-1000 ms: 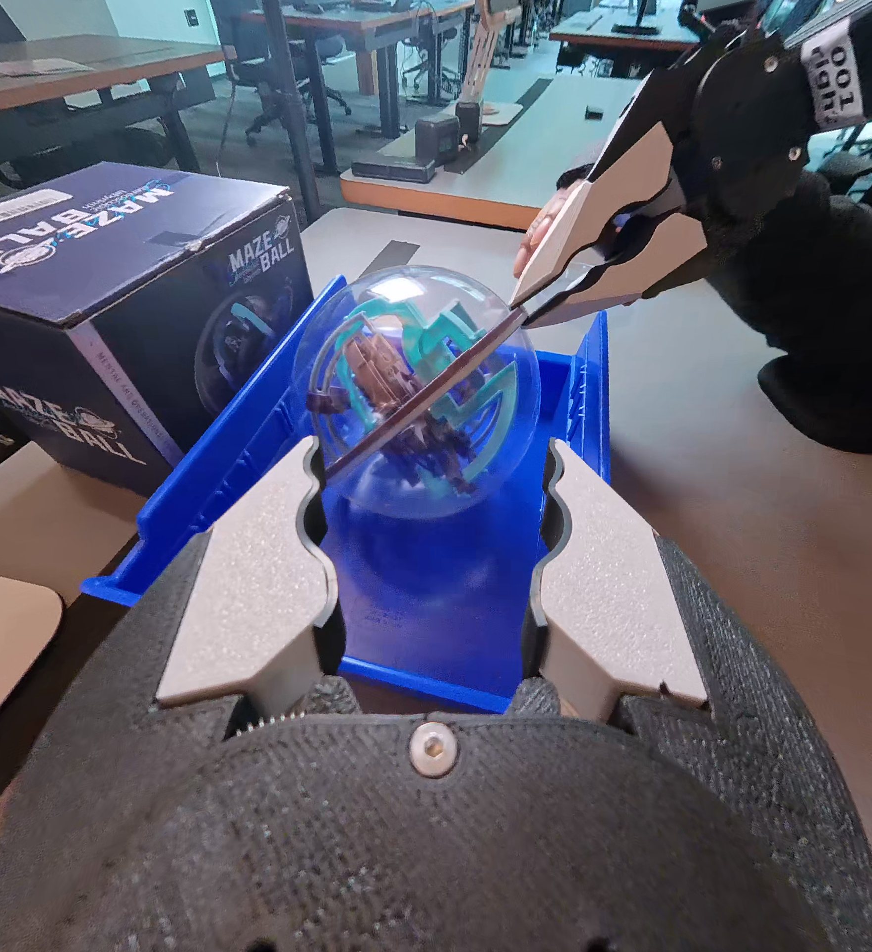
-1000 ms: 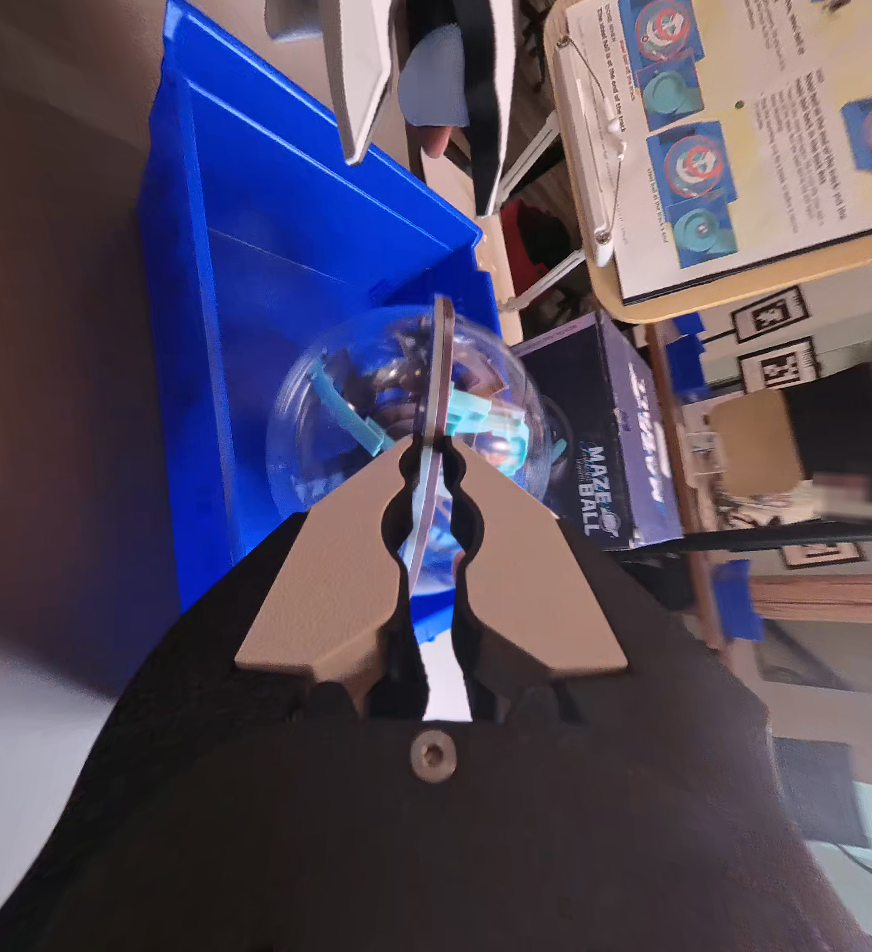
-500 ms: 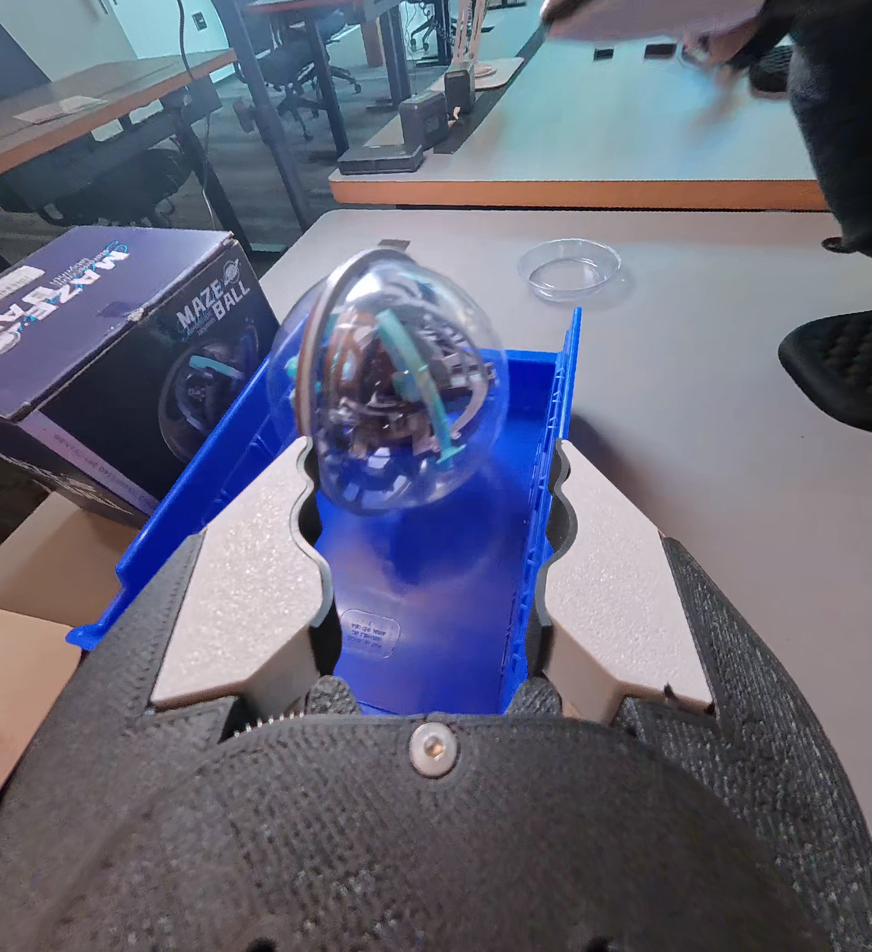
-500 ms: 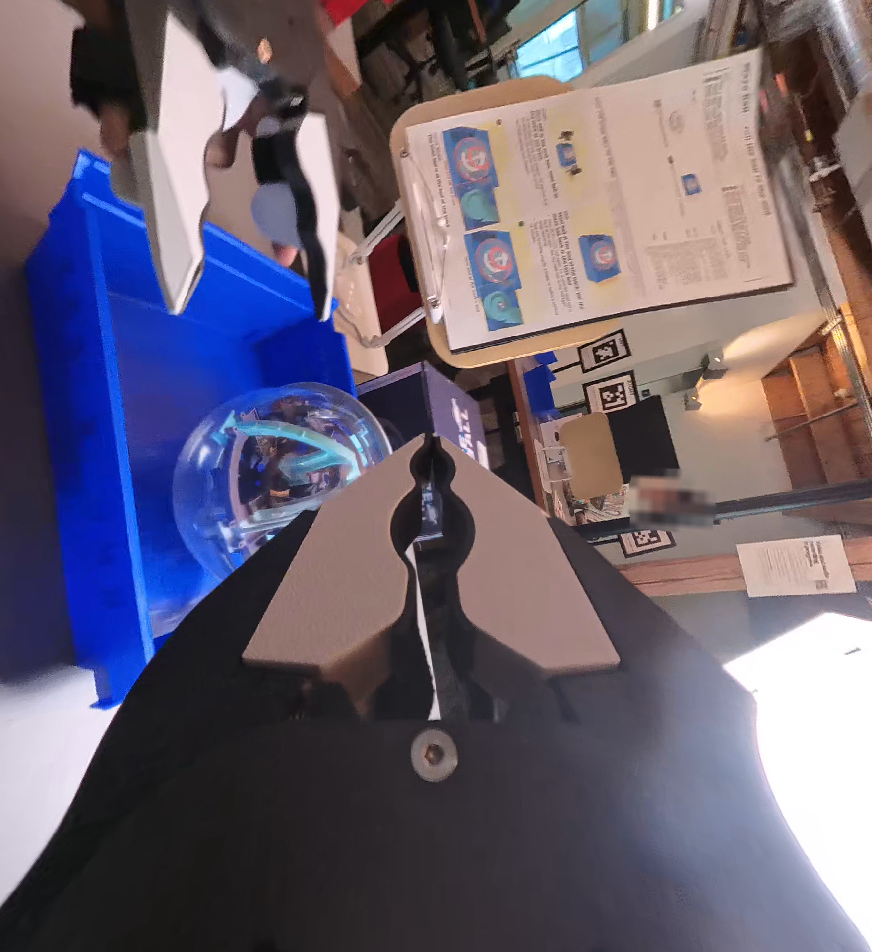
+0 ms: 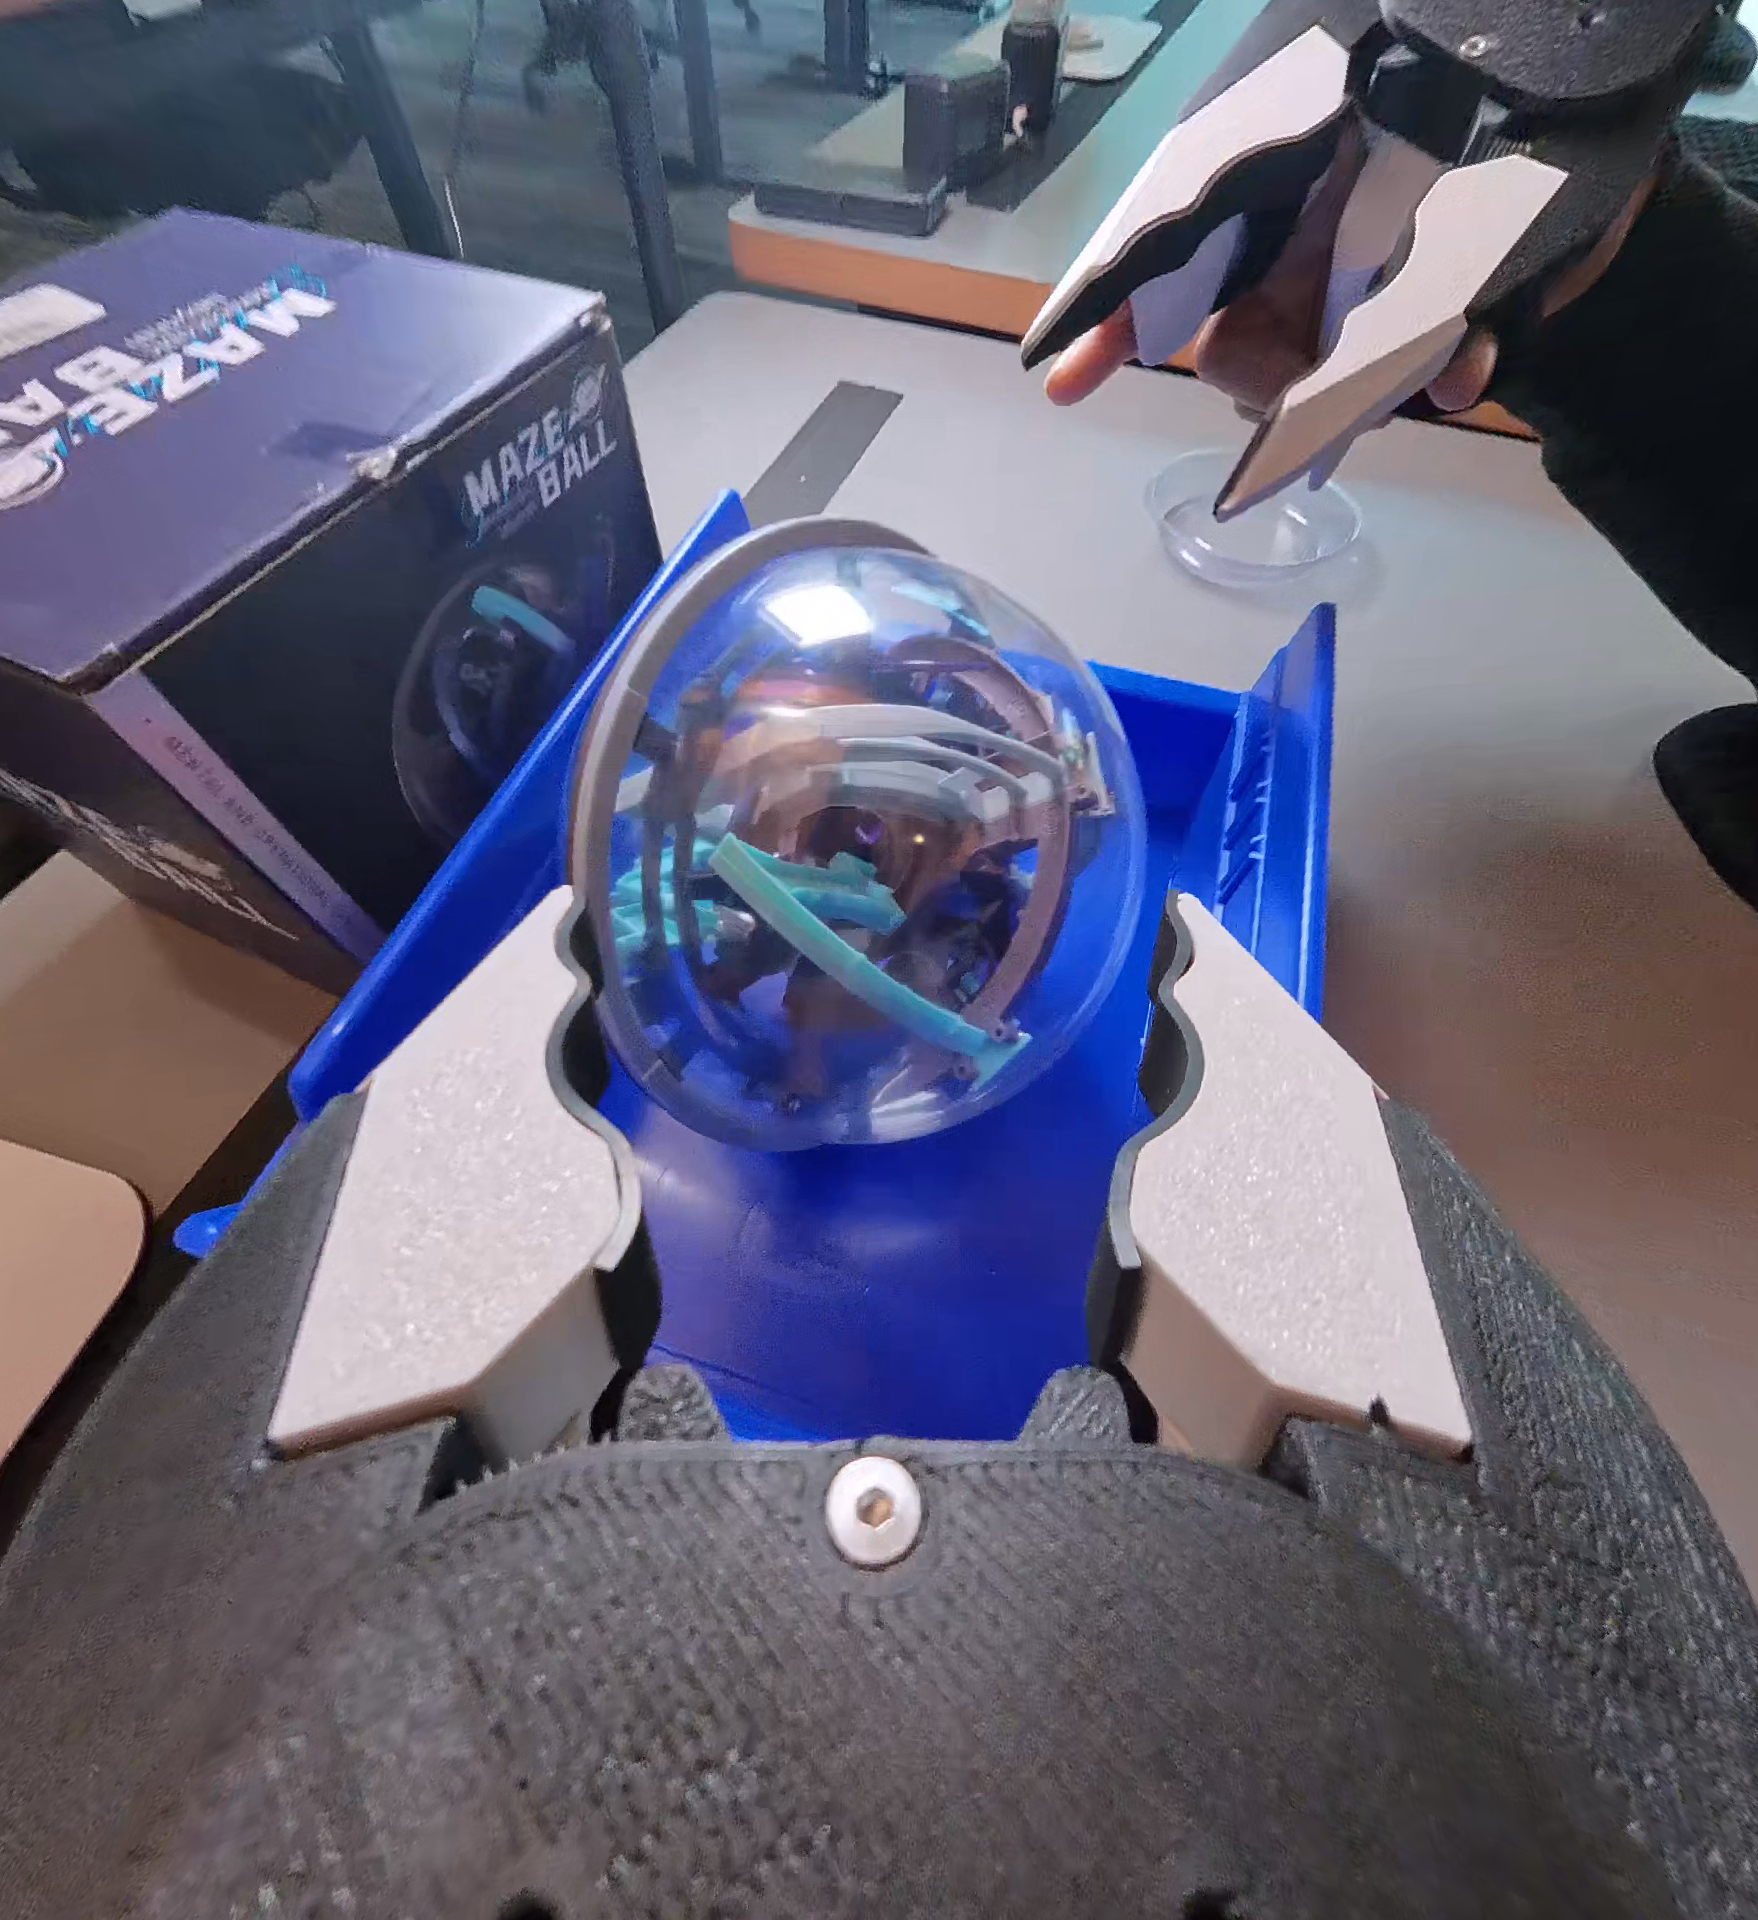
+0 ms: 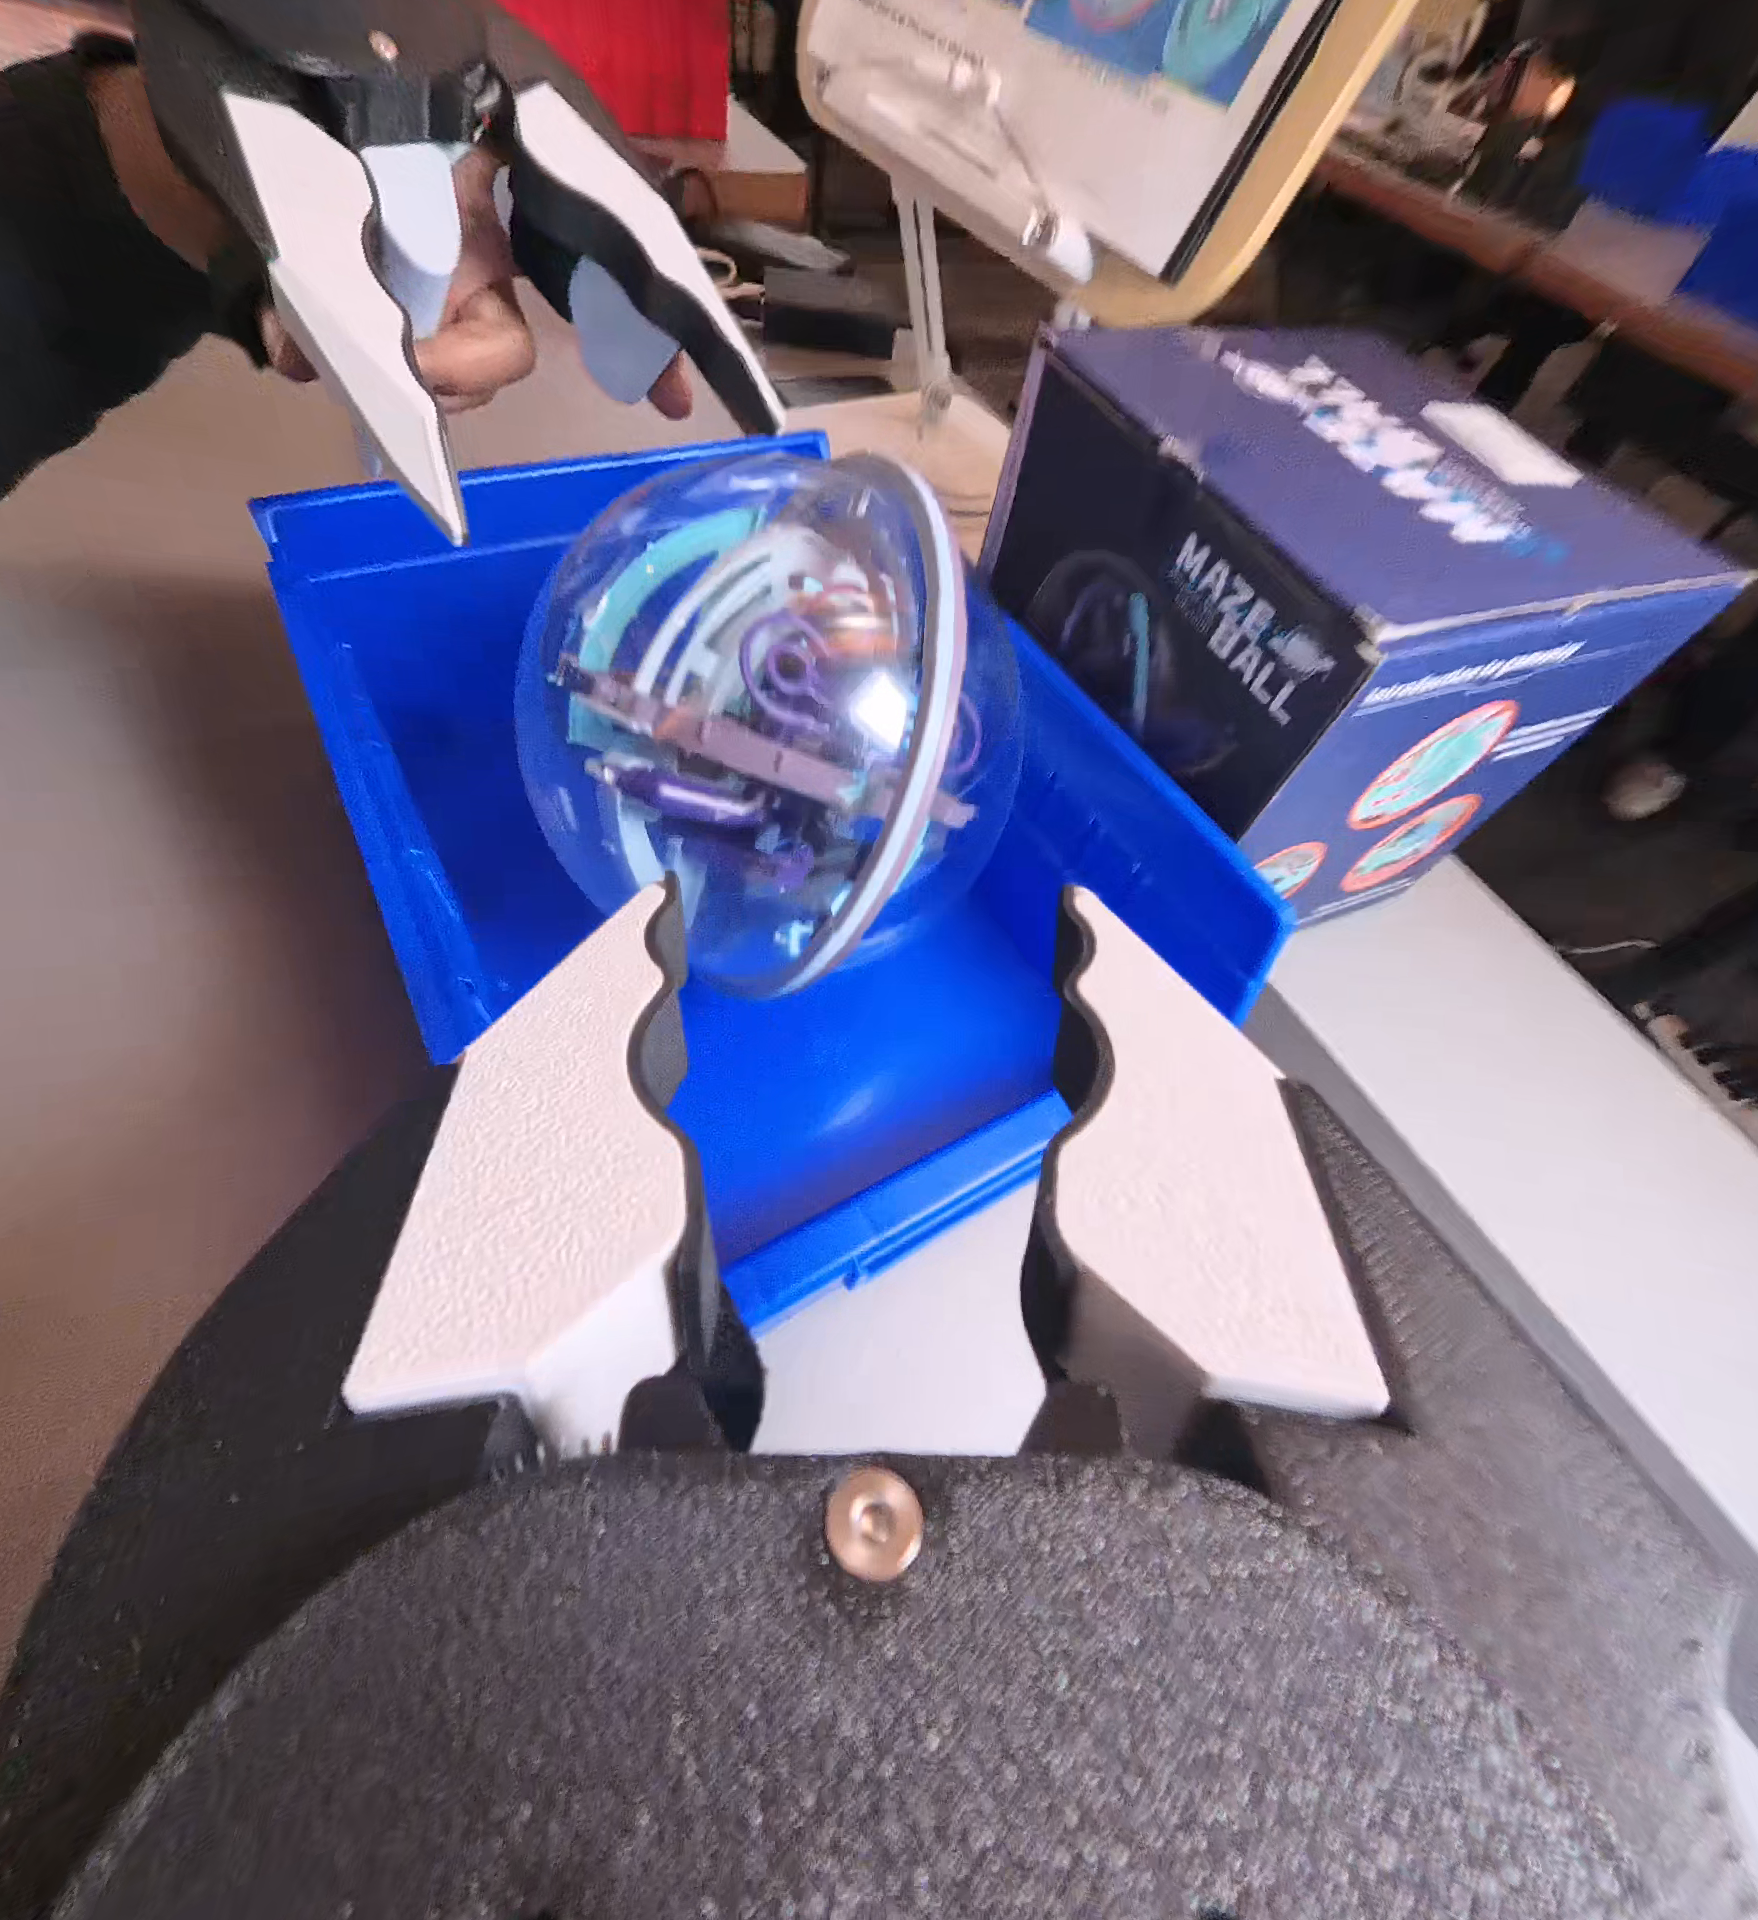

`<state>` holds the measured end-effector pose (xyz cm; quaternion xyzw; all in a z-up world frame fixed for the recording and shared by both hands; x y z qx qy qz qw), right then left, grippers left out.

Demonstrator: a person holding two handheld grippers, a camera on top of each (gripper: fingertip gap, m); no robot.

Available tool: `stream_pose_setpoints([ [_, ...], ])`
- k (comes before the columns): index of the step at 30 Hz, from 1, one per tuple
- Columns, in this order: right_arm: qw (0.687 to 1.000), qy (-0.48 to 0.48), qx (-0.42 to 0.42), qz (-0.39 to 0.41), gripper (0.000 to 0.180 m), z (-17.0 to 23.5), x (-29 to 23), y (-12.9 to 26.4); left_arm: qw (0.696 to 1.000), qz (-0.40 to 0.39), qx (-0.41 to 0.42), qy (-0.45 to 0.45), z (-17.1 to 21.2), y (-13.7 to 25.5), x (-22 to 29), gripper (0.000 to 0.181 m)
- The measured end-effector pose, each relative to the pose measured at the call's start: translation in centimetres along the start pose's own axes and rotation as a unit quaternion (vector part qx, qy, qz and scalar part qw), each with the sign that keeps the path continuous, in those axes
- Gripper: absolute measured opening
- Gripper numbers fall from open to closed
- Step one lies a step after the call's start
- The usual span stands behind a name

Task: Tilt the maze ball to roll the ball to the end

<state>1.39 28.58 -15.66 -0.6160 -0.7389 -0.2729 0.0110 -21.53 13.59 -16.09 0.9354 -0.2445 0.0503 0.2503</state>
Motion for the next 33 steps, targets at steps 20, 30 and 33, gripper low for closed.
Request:
stream_pose_setpoints([
  [20,0.978,-0.033,-0.055,-0.196,0.105,4.0,-2.0,-9.3,0.989,0.066,-0.128,-0.014,1.9,-3.6,-2.7,0.139],
  [30,0.985,-0.029,0.009,-0.17,0.11,1.7,-1.9,-7.2,0.993,0.036,-0.072,-0.083,-0.3,-2.0,0.2,0.138],
  [33,0.989,-0.009,0.054,-0.134,0.113,-0.7,-1.3,-5.1,0.993,0.038,0.003,-0.108,-1.8,-0.8,1.4,0.139],
])
Point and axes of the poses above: each gripper's, where its closed fingertips meet, y back along the fingers, z out of its underside, x = y × z across the jaws, the point moved 8 cm from there along y, back along the fingers, and after that the axes turned 13 degrees about y, right-handed, at the moved point
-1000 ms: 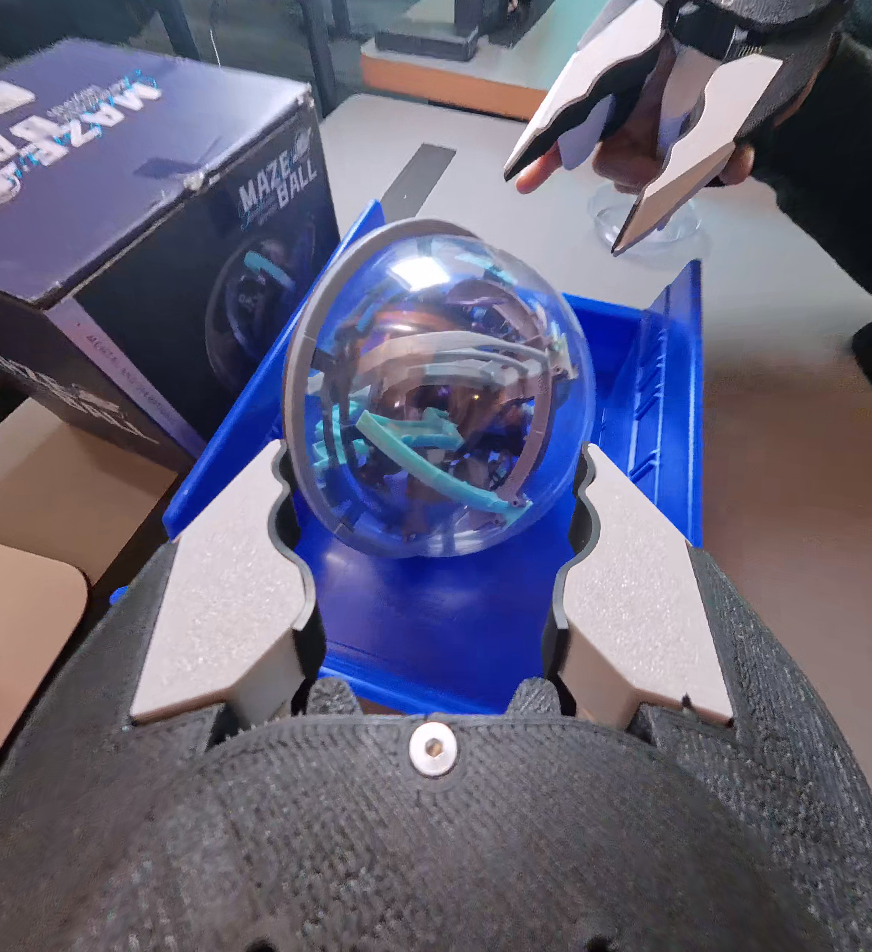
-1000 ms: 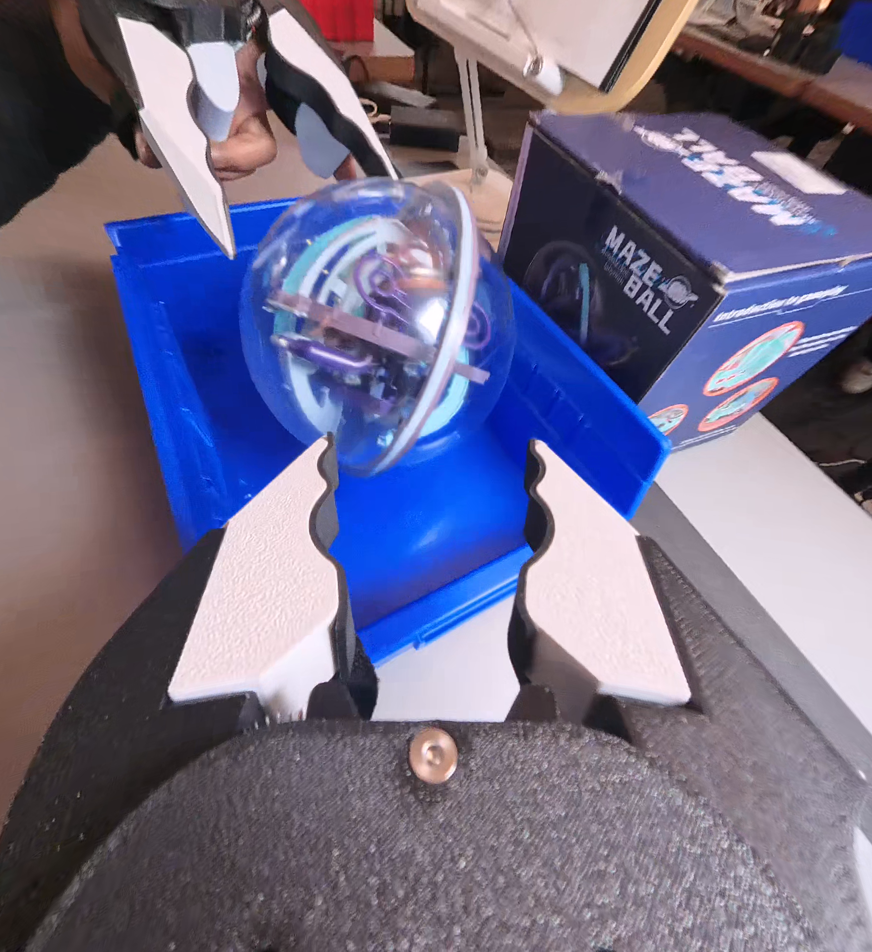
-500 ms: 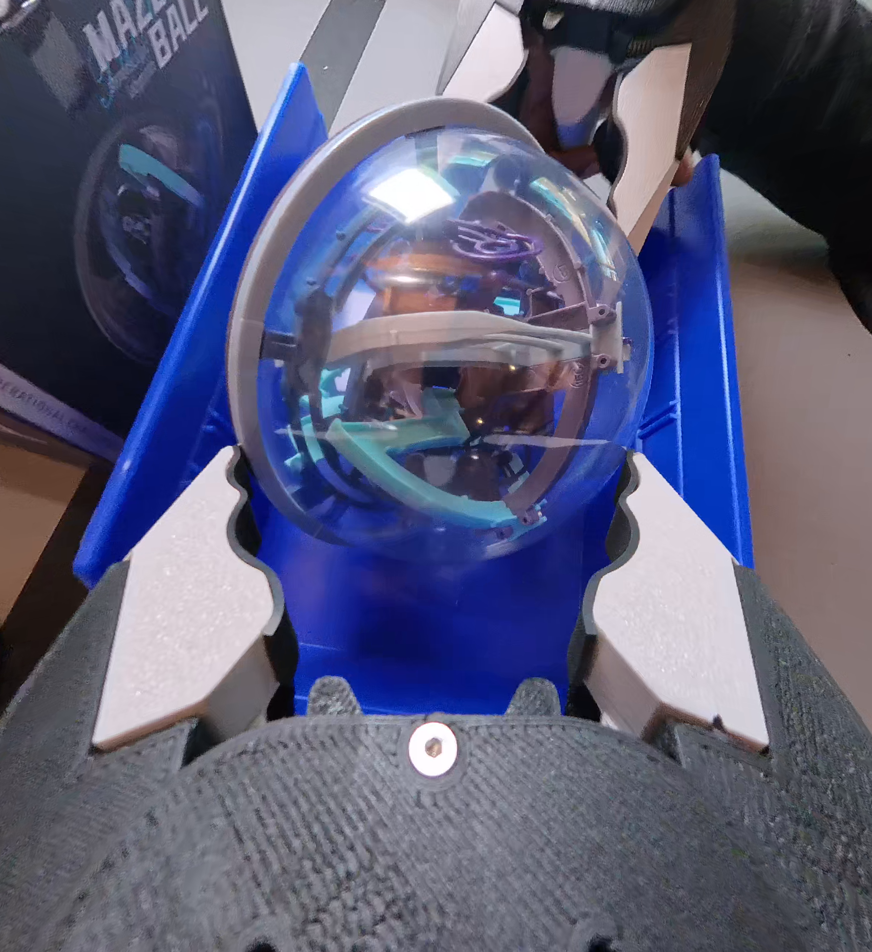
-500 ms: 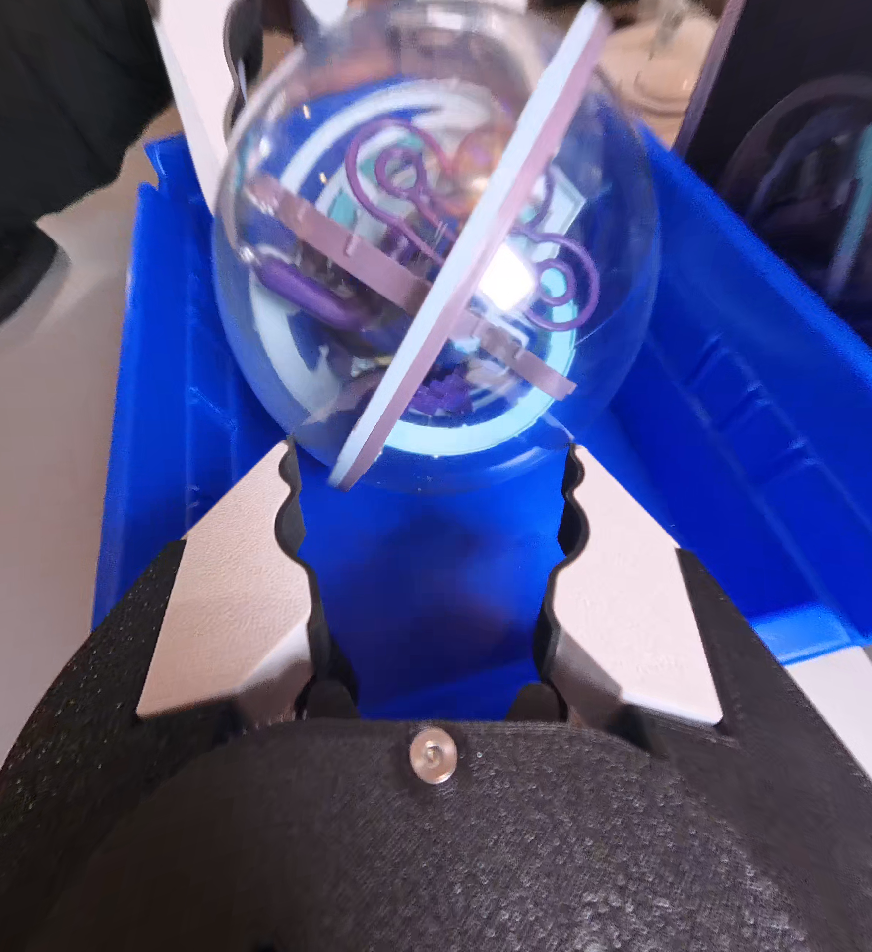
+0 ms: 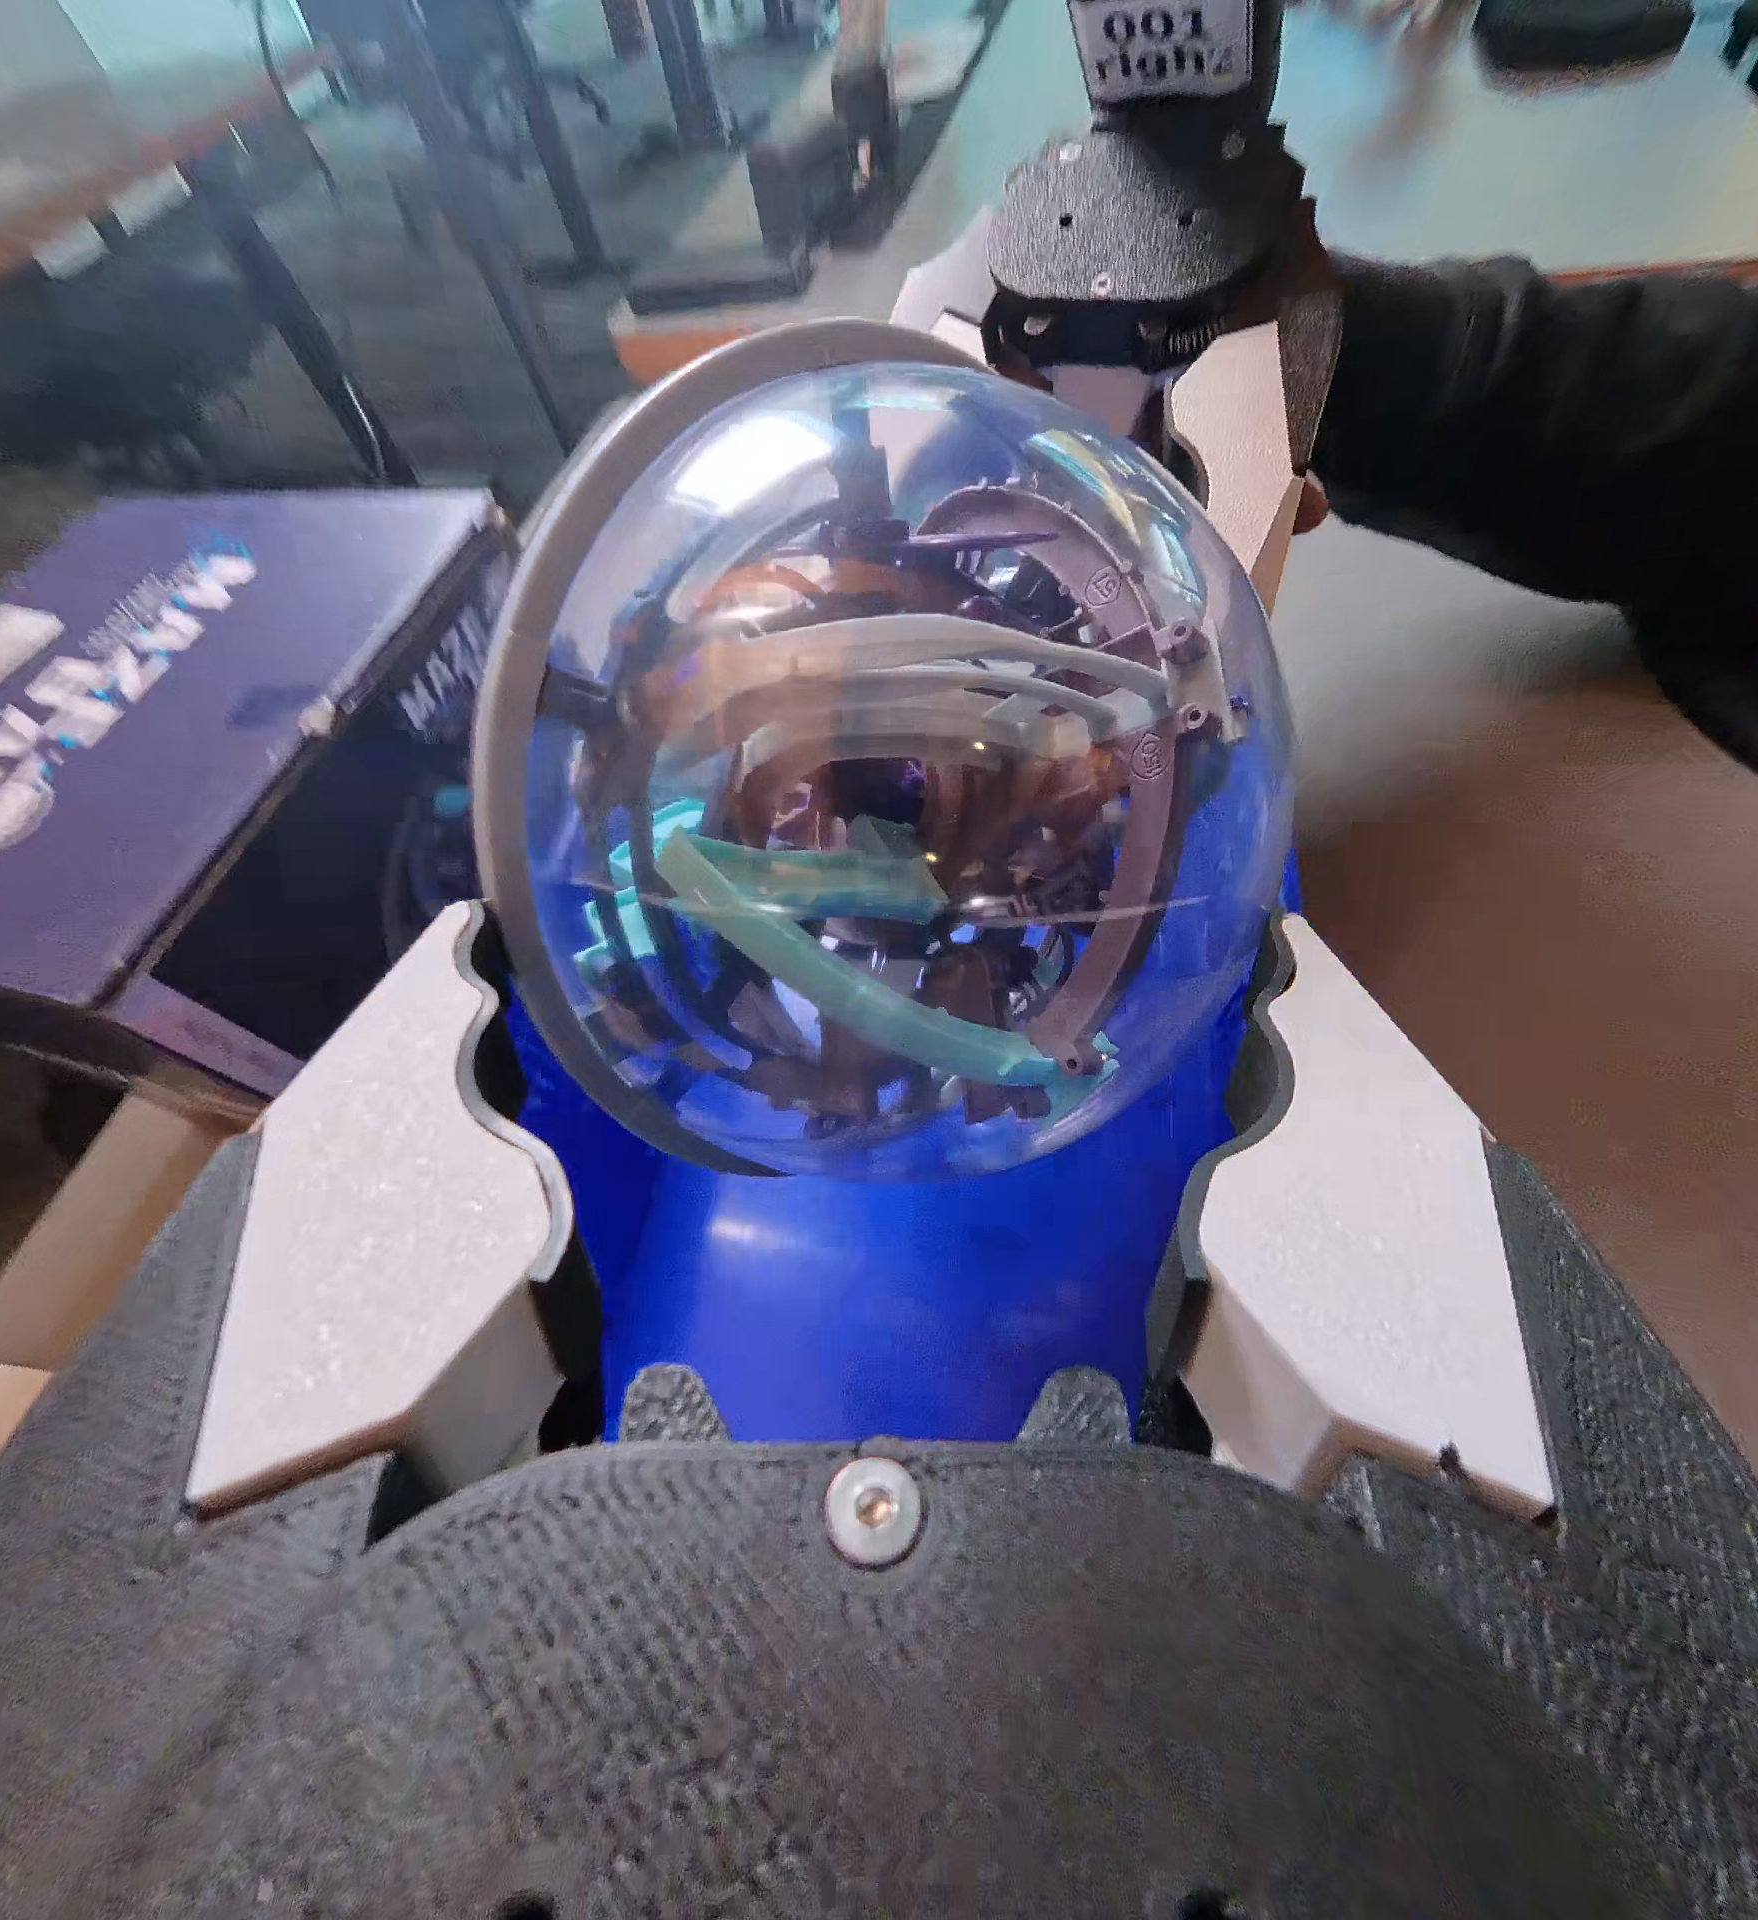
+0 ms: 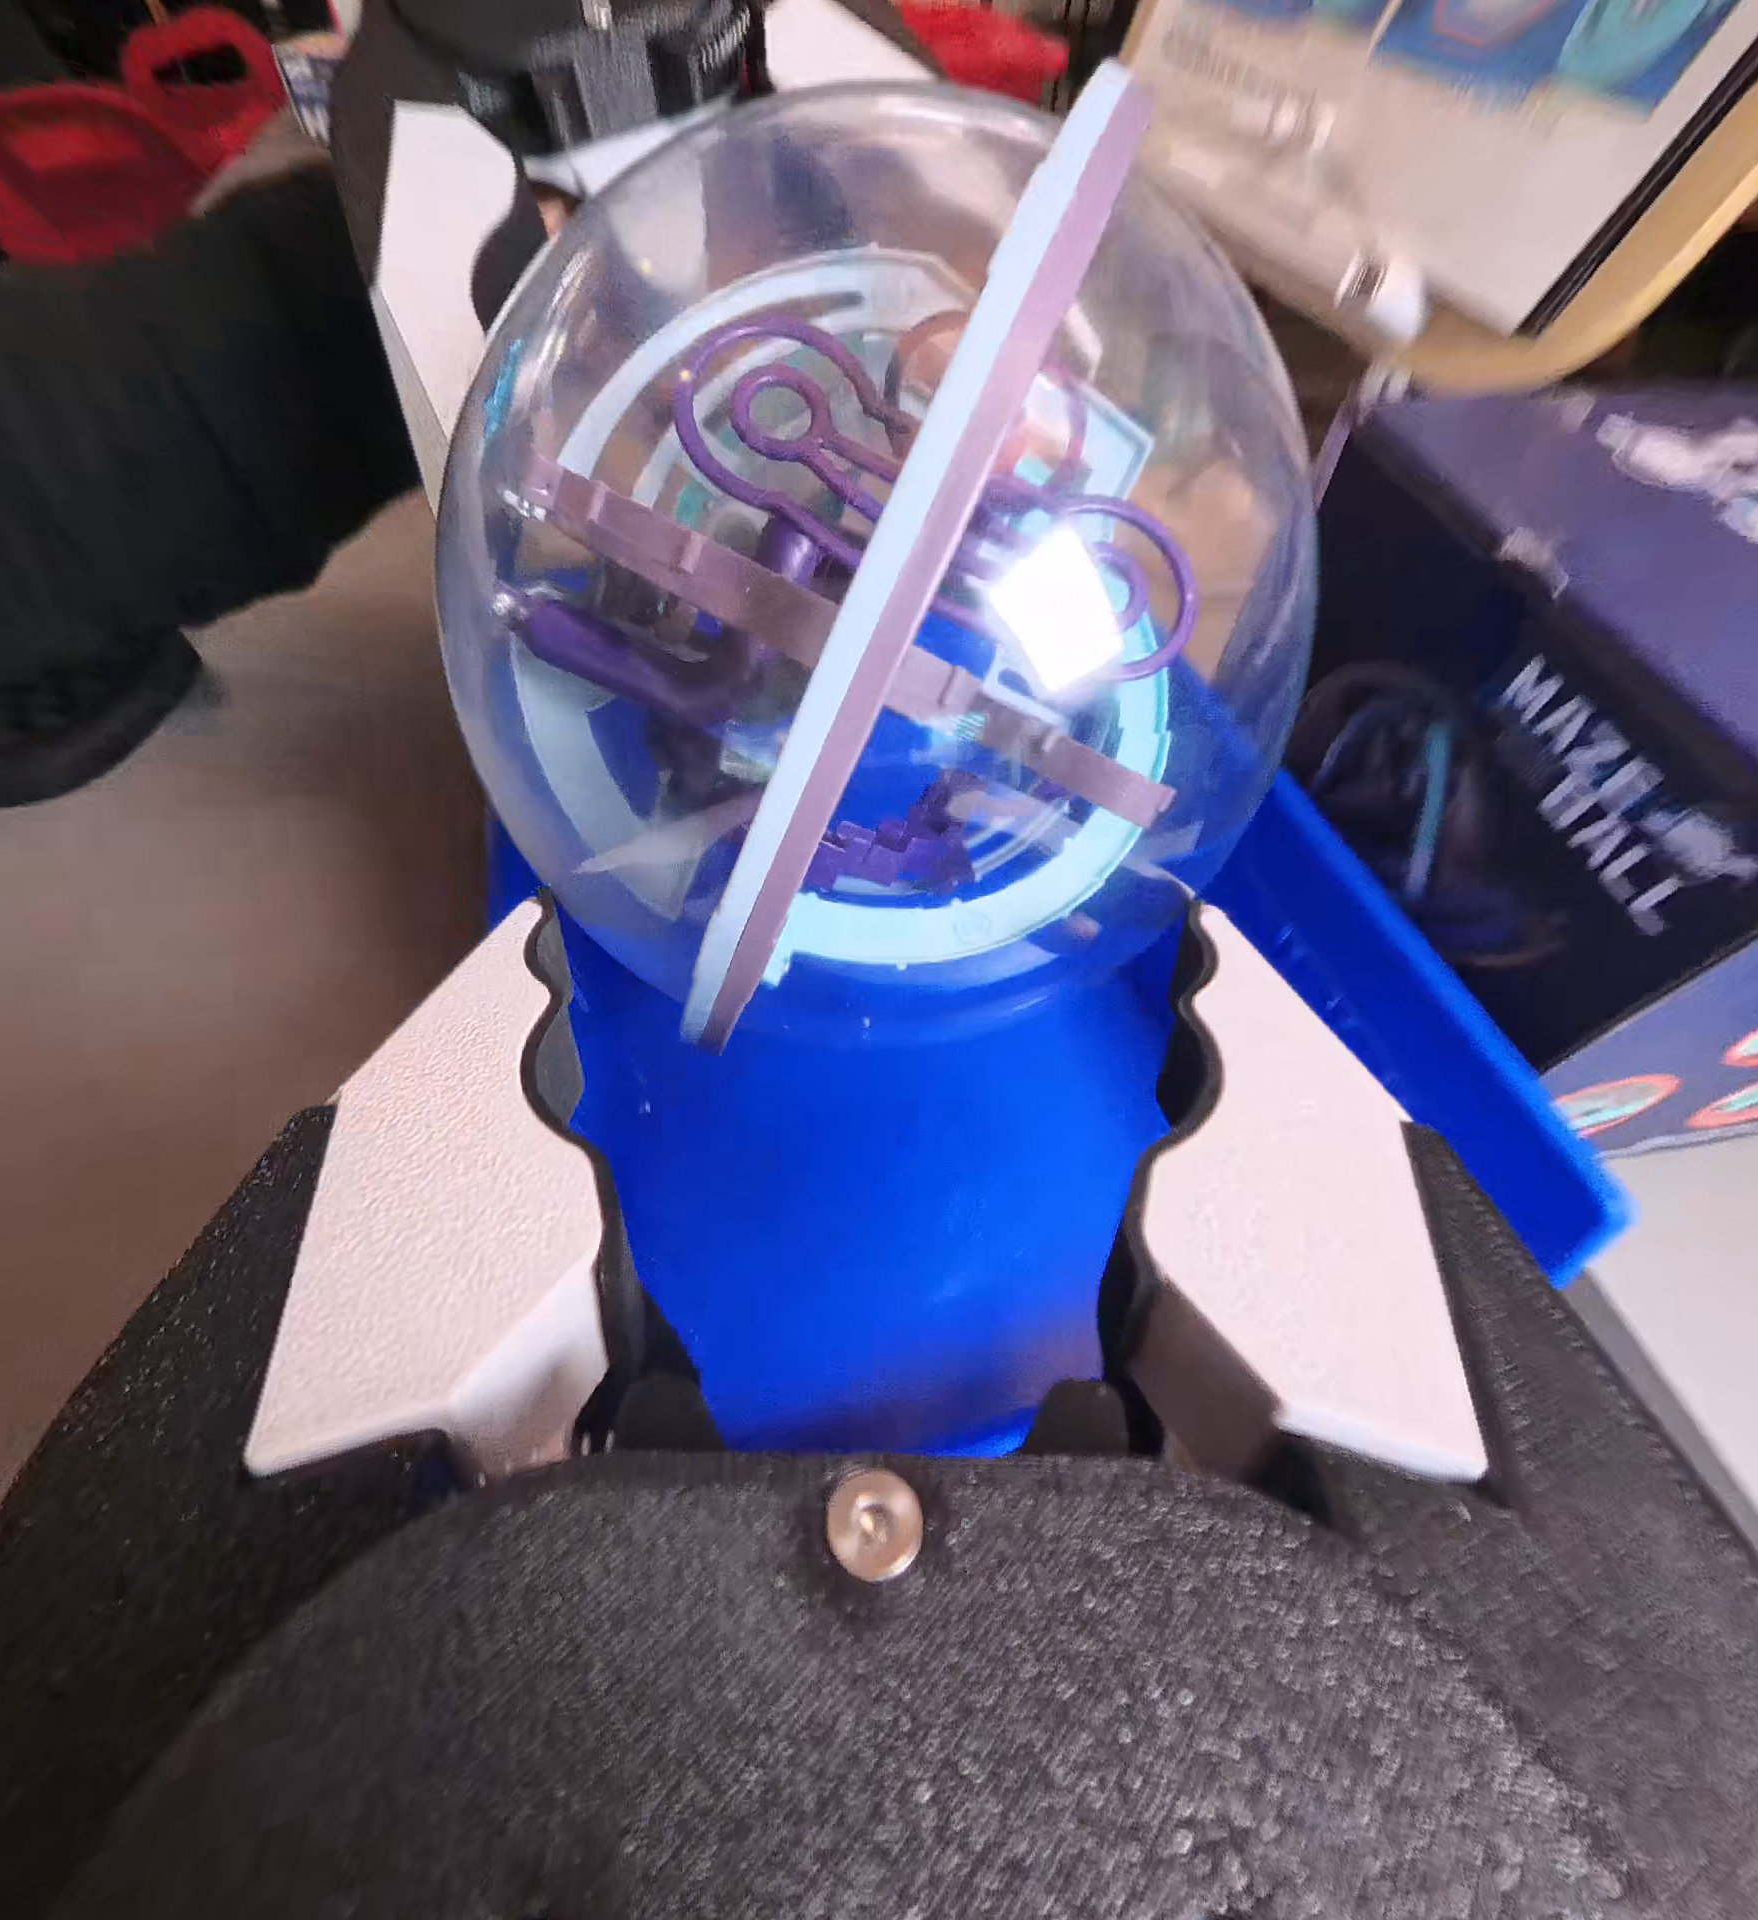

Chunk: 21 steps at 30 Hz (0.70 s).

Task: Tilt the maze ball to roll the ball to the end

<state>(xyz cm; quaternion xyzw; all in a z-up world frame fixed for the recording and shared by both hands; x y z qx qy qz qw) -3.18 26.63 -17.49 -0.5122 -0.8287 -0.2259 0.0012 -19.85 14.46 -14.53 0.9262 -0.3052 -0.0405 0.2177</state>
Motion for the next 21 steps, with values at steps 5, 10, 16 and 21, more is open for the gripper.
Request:
stream_pose_setpoints([
  [5,0.995,0.066,0.054,0.043,0.118,-3.9,-1.2,2.5,0.992,-0.019,0.101,-0.073,-3.1,2.1,3.0,0.138],
  [10,0.983,0.127,0.118,0.059,0.122,-7.4,-3.3,3.8,0.965,-0.04,0.196,-0.171,-5.6,4.8,7.2,0.138],
  [16,0.962,0.192,0.174,0.081,0.122,-11.1,-6.1,4.6,0.929,-0.035,0.271,-0.249,-7.1,8.1,11.0,0.139],
  [21,0.957,0.208,0.175,0.104,0.123,-12.7,-7.6,5.1,0.928,-0.025,0.282,-0.242,-7.1,9.3,11.6,0.139],
])
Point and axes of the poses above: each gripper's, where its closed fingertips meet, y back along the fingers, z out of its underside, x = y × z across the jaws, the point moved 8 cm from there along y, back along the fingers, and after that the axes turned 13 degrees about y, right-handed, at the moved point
